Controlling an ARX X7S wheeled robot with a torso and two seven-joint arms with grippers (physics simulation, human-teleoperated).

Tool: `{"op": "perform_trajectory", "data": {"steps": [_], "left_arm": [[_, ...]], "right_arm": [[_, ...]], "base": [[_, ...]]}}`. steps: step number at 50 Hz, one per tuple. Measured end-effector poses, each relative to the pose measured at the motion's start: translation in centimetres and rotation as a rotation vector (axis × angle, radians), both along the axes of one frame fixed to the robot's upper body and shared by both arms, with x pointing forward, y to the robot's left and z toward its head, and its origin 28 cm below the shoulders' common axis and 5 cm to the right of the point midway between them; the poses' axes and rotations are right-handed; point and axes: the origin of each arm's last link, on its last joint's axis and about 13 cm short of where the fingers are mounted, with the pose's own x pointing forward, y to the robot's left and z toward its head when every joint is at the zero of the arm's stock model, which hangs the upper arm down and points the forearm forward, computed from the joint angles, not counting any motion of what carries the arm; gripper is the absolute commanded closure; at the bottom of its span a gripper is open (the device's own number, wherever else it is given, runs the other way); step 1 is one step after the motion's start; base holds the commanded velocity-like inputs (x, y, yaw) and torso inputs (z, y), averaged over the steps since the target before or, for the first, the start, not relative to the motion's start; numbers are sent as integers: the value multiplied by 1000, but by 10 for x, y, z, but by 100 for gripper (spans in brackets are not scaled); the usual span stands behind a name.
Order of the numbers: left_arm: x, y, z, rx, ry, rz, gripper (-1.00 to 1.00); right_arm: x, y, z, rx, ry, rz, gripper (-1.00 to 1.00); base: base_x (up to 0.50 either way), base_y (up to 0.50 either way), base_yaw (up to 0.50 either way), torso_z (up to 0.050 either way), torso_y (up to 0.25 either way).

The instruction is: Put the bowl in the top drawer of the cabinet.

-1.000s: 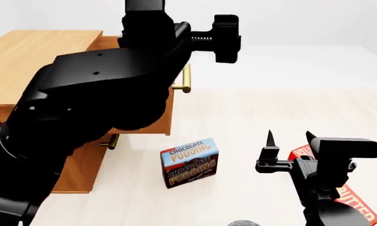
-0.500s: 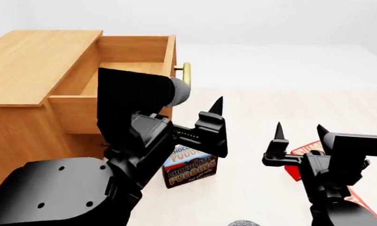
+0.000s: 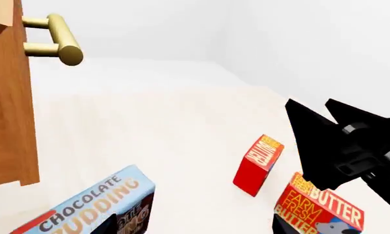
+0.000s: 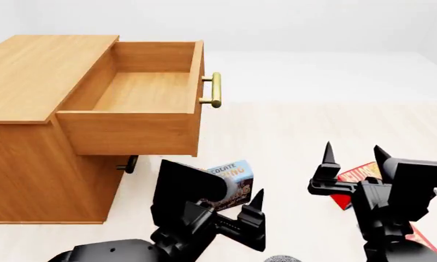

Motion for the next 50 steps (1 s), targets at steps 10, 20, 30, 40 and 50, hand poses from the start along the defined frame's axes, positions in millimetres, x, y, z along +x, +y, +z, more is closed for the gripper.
{"op": "perform_trajectory", "data": {"steps": [10, 20, 30, 40, 50], "left_arm": [[1, -7, -33, 39, 122, -34, -100], [3, -10, -60, 55, 255, -61, -100], [0, -13, -80, 72, 363, -96, -100], [-4, -16, -93, 91, 437, -118, -100], [-5, -18, -103, 107, 487, -134, -100]], "right_arm": [[1, 2, -4, -2, 3, 4, -100], [8, 8, -11, -1, 15, 13, -100], [15, 14, -15, -2, 23, 17, -100], [8, 8, -15, -1, 25, 18, -100], [2, 3, -15, 0, 27, 20, -100]], "base": [[0, 0, 0, 0, 0], [0, 0, 0, 0, 0], [0, 0, 0, 0, 0], [0, 0, 0, 0, 0], [0, 0, 0, 0, 0]]}}
